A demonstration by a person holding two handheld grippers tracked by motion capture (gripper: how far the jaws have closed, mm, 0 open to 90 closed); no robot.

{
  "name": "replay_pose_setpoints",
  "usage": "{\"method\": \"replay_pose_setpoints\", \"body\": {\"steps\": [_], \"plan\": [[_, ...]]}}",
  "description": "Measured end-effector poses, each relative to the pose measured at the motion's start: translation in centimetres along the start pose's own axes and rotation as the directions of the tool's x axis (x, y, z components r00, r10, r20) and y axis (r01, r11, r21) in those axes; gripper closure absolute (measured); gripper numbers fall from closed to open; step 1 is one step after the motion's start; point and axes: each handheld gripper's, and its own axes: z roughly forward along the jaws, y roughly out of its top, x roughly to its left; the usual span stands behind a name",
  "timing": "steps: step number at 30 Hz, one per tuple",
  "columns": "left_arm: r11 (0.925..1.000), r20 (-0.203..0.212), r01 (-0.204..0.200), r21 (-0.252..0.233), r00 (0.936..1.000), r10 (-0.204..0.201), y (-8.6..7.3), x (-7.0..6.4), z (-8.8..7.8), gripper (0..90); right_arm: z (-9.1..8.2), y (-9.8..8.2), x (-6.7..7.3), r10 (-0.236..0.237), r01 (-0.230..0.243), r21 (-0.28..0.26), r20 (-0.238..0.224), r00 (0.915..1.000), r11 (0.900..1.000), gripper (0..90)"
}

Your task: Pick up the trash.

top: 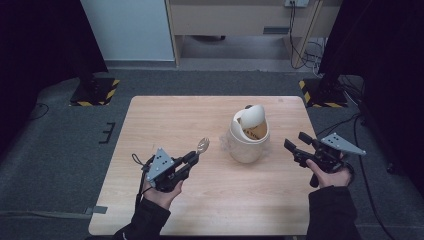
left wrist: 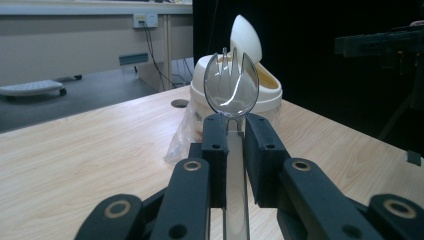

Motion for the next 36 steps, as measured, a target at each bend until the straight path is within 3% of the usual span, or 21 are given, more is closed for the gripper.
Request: {"method": "replay_pose_setpoints", "body": {"steps": [7, 15, 19, 21, 22, 25, 26, 29, 31, 36], "plan": [[0.9998, 0.028, -0.019, 0.000, 0.9994, 0.019, -0.2, -0.8, 0.7, 79.7, 0.1, 1.2, 1.8, -0.027, 0.025, -0.035, -0.052, 0.9983, 0.999, 37.8], [0.9990, 0.056, -0.032, -0.031, 0.9979, 0.034, 0.4, -1.7, 1.3, 79.7, 0.7, 3.0, 4.2, -0.043, 0.035, -0.074, -0.120, 0.9918, 0.997, 39.1], [0.9973, 0.064, -0.050, -0.053, 0.9965, 0.054, 0.8, -2.2, 1.8, 79.7, 1.5, 4.0, 6.2, -0.046, 0.030, -0.084, -0.197, 0.9793, 0.996, 40.7], [0.9959, 0.066, -0.066, -0.061, 0.9953, 0.070, 1.0, -2.5, 2.0, 79.7, 1.6, 4.2, 6.5, -0.047, 0.030, -0.086, -0.207, 0.9773, 0.996, 41.0], [0.9950, 0.067, -0.072, -0.070, 0.9948, 0.077, 1.1, -2.7, 2.2, 79.7, 1.9, 4.6, 7.2, -0.040, 0.019, -0.093, -0.232, 0.9718, 0.995, 42.2], [0.9938, 0.071, -0.076, -0.081, 0.9941, 0.082, 1.3, -3.0, 2.5, 79.7, 2.1, 4.8, 7.6, -0.040, 0.018, -0.091, -0.249, 0.9677, 0.996, 42.6], [0.9931, 0.072, -0.077, -0.089, 0.9939, 0.084, 1.4, -3.2, 2.6, 79.7, 2.3, 5.1, 8.3, -0.036, 0.011, -0.092, -0.270, 0.9622, 0.996, 43.9], [0.9923, 0.074, -0.079, -0.095, 0.9935, 0.087, 1.6, -3.4, 2.8, 79.7, 2.4, 5.3, 8.7, -0.036, 0.009, -0.096, -0.283, 0.9585, 0.995, 44.9], [0.9911, 0.081, -0.083, -0.105, 0.9926, 0.091, 1.8, -3.6, 2.9, 79.7, 2.5, 5.4, 9.5, -0.029, -0.002, -0.100, -0.307, 0.9513, 0.995, 46.4], [0.9899, 0.090, -0.090, -0.110, 0.9909, 0.100, 2.1, -3.9, 3.2, 79.7, 3.0, 5.3, 10.3, -0.023, -0.004, -0.081, -0.330, 0.9439, 0.997, 47.8]]}}
